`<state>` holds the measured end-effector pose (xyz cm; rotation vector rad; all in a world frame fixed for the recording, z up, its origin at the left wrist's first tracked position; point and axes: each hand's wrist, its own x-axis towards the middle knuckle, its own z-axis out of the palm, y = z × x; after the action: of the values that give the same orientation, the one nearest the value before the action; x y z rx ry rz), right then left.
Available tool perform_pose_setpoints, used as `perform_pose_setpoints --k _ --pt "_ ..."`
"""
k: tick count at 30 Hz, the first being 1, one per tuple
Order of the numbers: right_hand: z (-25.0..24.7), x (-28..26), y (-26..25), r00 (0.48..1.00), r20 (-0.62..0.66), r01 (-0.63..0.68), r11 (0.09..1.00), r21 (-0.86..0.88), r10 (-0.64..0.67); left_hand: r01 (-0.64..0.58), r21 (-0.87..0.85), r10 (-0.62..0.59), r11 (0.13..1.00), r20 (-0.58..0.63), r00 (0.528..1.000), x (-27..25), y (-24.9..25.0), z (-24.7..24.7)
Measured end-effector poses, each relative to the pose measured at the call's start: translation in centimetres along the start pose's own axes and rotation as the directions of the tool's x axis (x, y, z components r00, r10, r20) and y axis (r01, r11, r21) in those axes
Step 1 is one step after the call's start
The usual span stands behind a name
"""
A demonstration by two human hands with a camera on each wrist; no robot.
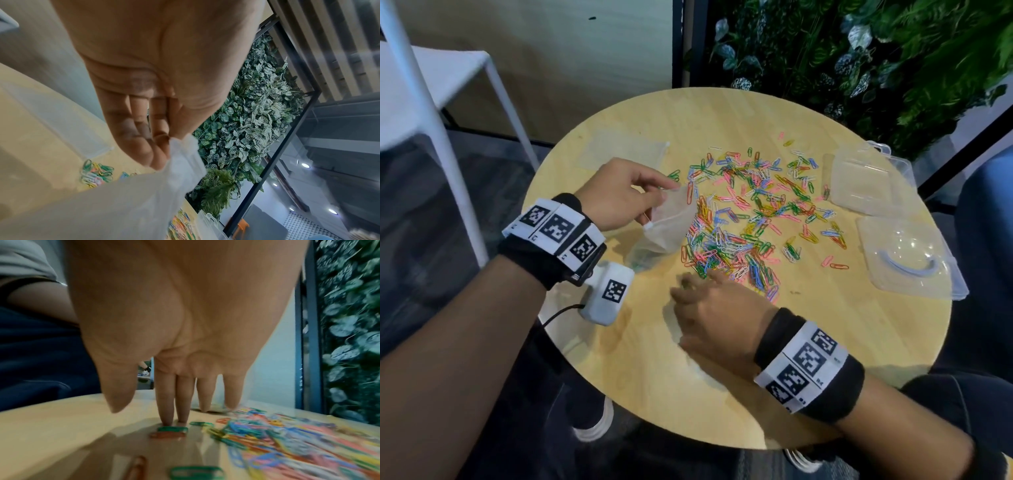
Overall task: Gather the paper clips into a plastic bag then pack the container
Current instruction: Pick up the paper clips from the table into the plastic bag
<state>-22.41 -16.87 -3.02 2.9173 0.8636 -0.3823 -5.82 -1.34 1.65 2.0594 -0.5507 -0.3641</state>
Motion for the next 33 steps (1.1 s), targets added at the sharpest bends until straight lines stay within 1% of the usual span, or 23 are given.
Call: perform_pose_setpoints --k 2,4,6,7,8,10,12,15,17,18,20,21,22,23,24,25,26,27,28,29,30,33 --pt "-0.3 -0.4 1.0 0.998 0.011 -0.069 0.997 -0.021 0.07 0.002 -0.004 -0.002 1.0 0.017 1.0 0.0 0.1 0.3" --pt "-0.5 -0.4 2.0 0.986 0.096 -0.142 0.99 0.021 0.14 0.006 -0.008 -0.006 1.0 0.033 0.999 0.1 0.2 0.7" --pt "-0.4 -0.3 3.0 0.953 0.17 -0.269 0.959 0.09 0.252 0.011 -0.009 -0.011 1.0 0.042 0.999 0.0 0.4 1.0" --pt "-0.3 -0.2 3.5 0.941 0.16 -0.319 0.938 0.136 0.297 0.014 -0.007 -0.014 1.0 0.045 0.999 0.0 0.4 1.1" --pt "-0.2 -0.2 4.1 0.938 0.12 -0.343 0.924 0.173 0.326 0.016 -0.004 -0.016 1.0 0.048 0.999 0.0 0.4 1.2" --pt "-0.2 -0.1 5.0 0.935 0.035 -0.352 0.914 0.199 0.353 0.02 0.001 -0.02 1.0 0.06 0.998 -0.1 0.5 1.5" --pt "-0.4 0.1 5.9 0.925 -0.019 -0.367 0.909 0.199 0.378 0.027 0.003 -0.027 1.0 0.072 0.997 -0.1 0.5 1.7" --pt "-0.4 0.4 6.8 0.907 -0.031 -0.407 0.894 0.189 0.42 0.027 0.012 -0.028 1.0 0.089 0.996 -0.1 0.5 1.9" --pt "-0.5 0.2 7.2 0.887 -0.075 -0.423 0.866 0.267 0.456 0.024 0.021 -0.026 0.999 0.092 0.995 -0.1 0.7 2.0" --pt "-0.8 -0.1 7.3 0.858 -0.125 -0.431 0.83 0.353 0.499 0.022 0.027 -0.024 0.999 0.09 0.996 -0.1 0.7 2.1" --pt "-1.6 -0.9 8.0 0.768 -0.201 -0.421 0.716 0.557 0.608 0.015 0.039 -0.018 0.999 0.09 0.996 -0.2 0.9 2.2" --pt "-2.0 -1.4 8.3 0.722 -0.204 -0.403 0.64 0.654 0.662 0.012 0.043 -0.016 0.999 0.091 0.996 -0.2 0.9 2.3" --pt "-2.6 -1.9 8.6 0.684 -0.179 -0.367 0.545 0.754 0.708 0.007 0.048 -0.011 0.999 0.093 0.996 -0.2 1.0 2.5" --pt "-3.3 -2.2 8.8 0.66 -0.13 -0.297 0.416 0.86 0.74 0.0 0.053 -0.006 0.999 0.095 0.995 -0.2 1.0 2.6" --pt "-4.0 -2.6 8.9 0.652 -0.065 -0.191 0.246 0.95 0.756 -0.007 0.061 0.001 0.998 0.1 0.995 -0.2 1.1 2.8" --pt "-4.7 -2.7 8.9 0.66 0.007 -0.065 0.048 0.997 0.751 -0.015 0.069 0.008 0.998 0.108 0.994 -0.2 1.2 3.0" --pt "-5.3 -2.8 8.9 0.678 0.066 0.044 -0.13 0.991 0.732 -0.023 0.074 0.014 0.997 0.119 0.993 -0.2 1.3 3.3" --pt "-5.6 -2.7 8.9 0.69 0.104 0.121 -0.256 0.959 0.717 -0.03 0.074 0.021 0.997 0.131 0.991 -0.2 1.4 3.6" --pt "-5.8 -2.6 8.9 0.696 0.128 0.17 -0.335 0.927 0.707 -0.038 0.071 0.028 0.997 0.143 0.989 -0.2 1.6 4.0" --pt "-5.9 -2.4 8.8 0.702 0.14 0.2 -0.382 0.902 0.698 -0.047 0.068 0.036 0.997 0.15 0.988 -0.2 1.7 4.3" --pt "-5.8 -2.1 8.7 0.71 0.145 0.217 -0.409 0.886 0.689 -0.053 0.069 0.043 0.996 0.15 0.988 -0.2 1.8 4.8" --pt "-5.5 -1.3 8.0 0.716 0.153 0.205 -0.415 0.886 0.681 -0.068 0.08 0.057 0.995 0.127 0.99 -0.3 1.9 5.7"
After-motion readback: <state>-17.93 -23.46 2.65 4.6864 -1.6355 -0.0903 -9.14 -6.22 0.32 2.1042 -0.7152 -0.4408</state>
